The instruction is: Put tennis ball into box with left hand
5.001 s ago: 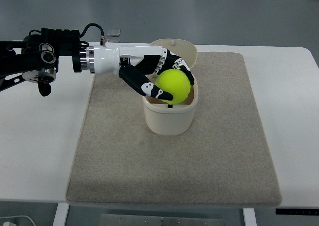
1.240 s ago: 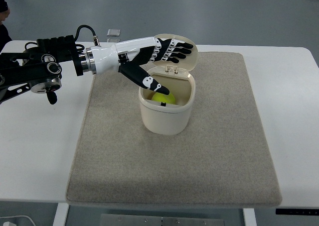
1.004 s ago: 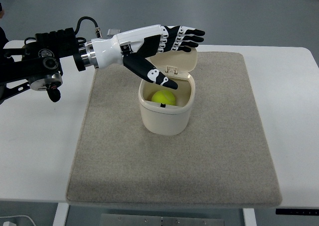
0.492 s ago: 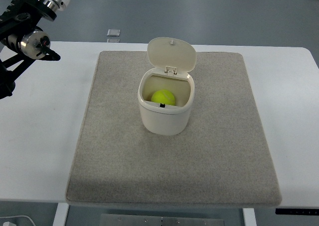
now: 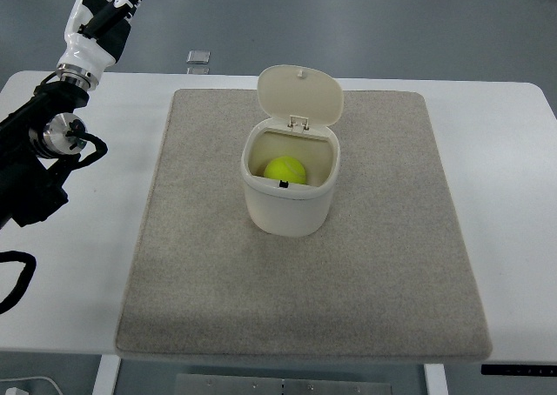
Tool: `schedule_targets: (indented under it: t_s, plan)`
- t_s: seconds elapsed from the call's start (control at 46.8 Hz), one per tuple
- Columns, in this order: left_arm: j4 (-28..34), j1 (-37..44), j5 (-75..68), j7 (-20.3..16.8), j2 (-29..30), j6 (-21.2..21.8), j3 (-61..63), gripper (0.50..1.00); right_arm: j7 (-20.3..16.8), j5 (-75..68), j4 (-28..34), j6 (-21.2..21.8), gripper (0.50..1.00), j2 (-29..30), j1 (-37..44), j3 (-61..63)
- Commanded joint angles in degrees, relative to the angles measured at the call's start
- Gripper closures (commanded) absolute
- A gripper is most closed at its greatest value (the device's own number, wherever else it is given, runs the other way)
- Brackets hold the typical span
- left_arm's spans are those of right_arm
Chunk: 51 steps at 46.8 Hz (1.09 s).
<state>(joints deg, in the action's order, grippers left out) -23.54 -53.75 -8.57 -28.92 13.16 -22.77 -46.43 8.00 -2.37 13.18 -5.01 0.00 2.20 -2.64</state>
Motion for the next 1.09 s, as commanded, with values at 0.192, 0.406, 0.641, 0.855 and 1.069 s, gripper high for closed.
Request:
schedule_targets:
  t_s: [0.192, 0.406, 0.641, 0.855, 1.069]
  plan:
    - [2.1, 3.0, 0.9, -0.9, -4.9, -0.6, -3.7, 0.544, 0.0, 0.0, 0.0, 0.0, 0.562, 0.0, 0.0, 0.0]
    - [2.1, 3.5, 2.2, -1.0, -4.4, -0.7, -3.9, 0.542, 0.0, 0.0, 0.0, 0.0, 0.562, 0.0, 0.0, 0.0]
    - [2.5, 3.6, 3.7, -1.0, -3.2, -0.7, -4.5, 0.542, 0.0, 0.0, 0.0, 0.0, 0.562, 0.0, 0.0, 0.0]
    - [2.6, 3.6, 5.7, -1.0, -0.4, -1.0, -4.8, 0.54, 0.0, 0.0, 0.0, 0.0, 0.562, 0.0, 0.0, 0.0]
    - [2.8, 3.6, 6.7, -1.0, 0.6, -1.0, -4.6, 0.54, 0.0, 0.0, 0.0, 0.0, 0.562, 0.0, 0.0, 0.0]
